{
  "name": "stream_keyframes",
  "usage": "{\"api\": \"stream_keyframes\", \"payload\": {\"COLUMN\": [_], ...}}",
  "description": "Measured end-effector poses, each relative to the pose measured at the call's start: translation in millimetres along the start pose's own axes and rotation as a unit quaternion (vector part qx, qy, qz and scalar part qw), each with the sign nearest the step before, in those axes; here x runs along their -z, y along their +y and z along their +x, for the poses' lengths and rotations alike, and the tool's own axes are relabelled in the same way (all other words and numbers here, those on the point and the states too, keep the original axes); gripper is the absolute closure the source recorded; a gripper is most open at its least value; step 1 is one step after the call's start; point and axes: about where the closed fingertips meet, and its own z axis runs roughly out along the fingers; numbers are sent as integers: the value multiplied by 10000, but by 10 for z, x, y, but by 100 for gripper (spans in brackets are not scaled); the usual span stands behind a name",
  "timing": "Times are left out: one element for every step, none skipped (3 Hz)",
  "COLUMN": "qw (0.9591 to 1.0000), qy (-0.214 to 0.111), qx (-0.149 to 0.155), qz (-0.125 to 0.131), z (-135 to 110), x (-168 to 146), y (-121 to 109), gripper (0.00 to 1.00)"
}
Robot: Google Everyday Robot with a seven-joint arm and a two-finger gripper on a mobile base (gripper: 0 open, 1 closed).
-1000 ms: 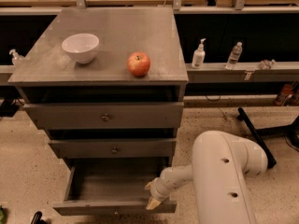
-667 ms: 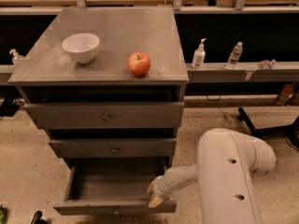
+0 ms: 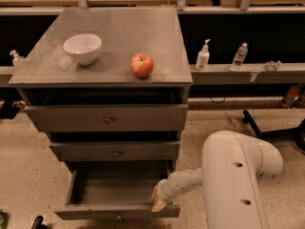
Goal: Close bottom drawer
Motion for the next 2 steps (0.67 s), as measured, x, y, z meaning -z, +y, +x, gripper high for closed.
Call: {"api": "stream_keyframes", "payload": {"qw": [10000,10000], "qy": [-6,-7], "qx": [14,14], "qz": [28,29], "z": [-6,-7], "x": [17,18], "y": [-9,-9], "gripper": [100,100]}}
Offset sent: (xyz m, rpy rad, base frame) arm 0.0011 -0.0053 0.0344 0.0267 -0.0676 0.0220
